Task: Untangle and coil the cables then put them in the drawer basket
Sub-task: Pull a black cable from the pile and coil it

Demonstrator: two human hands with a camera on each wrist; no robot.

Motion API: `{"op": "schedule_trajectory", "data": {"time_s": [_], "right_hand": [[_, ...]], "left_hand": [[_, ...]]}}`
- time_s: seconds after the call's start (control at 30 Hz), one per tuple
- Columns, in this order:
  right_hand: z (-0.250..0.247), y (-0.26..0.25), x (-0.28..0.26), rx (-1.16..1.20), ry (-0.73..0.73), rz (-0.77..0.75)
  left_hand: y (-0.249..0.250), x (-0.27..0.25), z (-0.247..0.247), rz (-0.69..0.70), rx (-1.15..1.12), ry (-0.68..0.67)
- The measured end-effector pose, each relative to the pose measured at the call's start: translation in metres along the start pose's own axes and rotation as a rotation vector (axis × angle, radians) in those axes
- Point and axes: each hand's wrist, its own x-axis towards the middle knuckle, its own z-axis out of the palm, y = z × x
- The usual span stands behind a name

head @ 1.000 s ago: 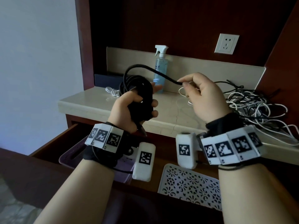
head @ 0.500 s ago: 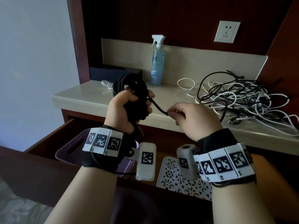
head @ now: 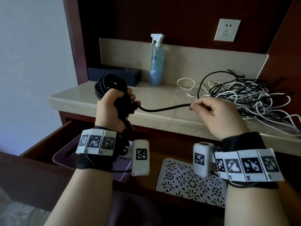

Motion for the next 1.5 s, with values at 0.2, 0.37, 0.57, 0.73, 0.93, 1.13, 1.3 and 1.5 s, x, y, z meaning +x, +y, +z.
{"op": "schedule_trajectory", "data": {"time_s": [0.2, 0.37, 0.57, 0.73, 0.93, 1.13, 1.3, 1.5], "right_hand": [[0.004, 0.003, 0.003, 0.021, 0.097, -0.093], [0.010, -0.008, 0.001, -0.054, 0.098, -0.224], [0.008, -0.026, 0.003, 0.169, 0.042, -0.326], [0.006, -0.040, 0.008, 0.274, 0.023, -0.386], [0.003, -0.053, 0.020, 0.314, -0.062, -0.403], [-0.009, -0.073, 0.040, 0.253, -0.166, -0.466], [-0.016, -0.069, 0.054, 0.250, -0.121, -0.422], [-0.013, -0.088, 0.062, 0.177, -0.226, -0.496]], "left_hand": [[0.003, 0.002, -0.008, 0.038, 0.027, 0.000], [0.003, 0.000, -0.006, -0.007, 0.076, -0.019], [-0.001, -0.008, -0.004, -0.108, 0.207, -0.124], [-0.004, -0.015, -0.001, -0.118, 0.437, -0.215], [0.003, -0.013, 0.003, -0.089, 0.713, -0.374], [0.003, -0.004, 0.008, -0.100, 1.046, -0.439], [0.006, -0.003, 0.011, -0.133, 1.145, -0.404], [0.001, -0.004, 0.020, -0.196, 1.022, -0.341]]}}
